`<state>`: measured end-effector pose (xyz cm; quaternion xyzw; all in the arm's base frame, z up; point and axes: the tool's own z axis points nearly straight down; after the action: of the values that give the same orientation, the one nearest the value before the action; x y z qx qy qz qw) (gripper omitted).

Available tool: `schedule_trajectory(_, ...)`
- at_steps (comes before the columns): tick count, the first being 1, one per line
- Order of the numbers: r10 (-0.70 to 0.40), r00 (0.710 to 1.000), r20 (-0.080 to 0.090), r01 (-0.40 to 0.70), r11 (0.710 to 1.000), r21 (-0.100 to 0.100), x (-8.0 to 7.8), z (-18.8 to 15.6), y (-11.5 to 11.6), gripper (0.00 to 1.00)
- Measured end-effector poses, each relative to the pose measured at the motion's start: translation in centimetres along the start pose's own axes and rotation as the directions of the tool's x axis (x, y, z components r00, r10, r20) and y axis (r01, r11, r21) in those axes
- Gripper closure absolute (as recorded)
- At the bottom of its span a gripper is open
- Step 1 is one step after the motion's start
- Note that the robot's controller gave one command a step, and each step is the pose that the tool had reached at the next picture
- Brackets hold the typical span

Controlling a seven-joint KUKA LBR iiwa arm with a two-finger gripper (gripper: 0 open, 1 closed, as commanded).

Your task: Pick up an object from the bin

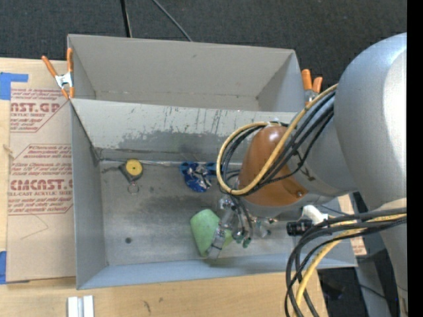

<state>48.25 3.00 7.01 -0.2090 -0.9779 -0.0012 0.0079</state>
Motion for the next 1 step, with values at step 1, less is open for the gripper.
schedule_trajectory(1,-0.002,1.0,0.006,0.002,1.0,-0.001,0.21,-0.04,0.12,0.0)
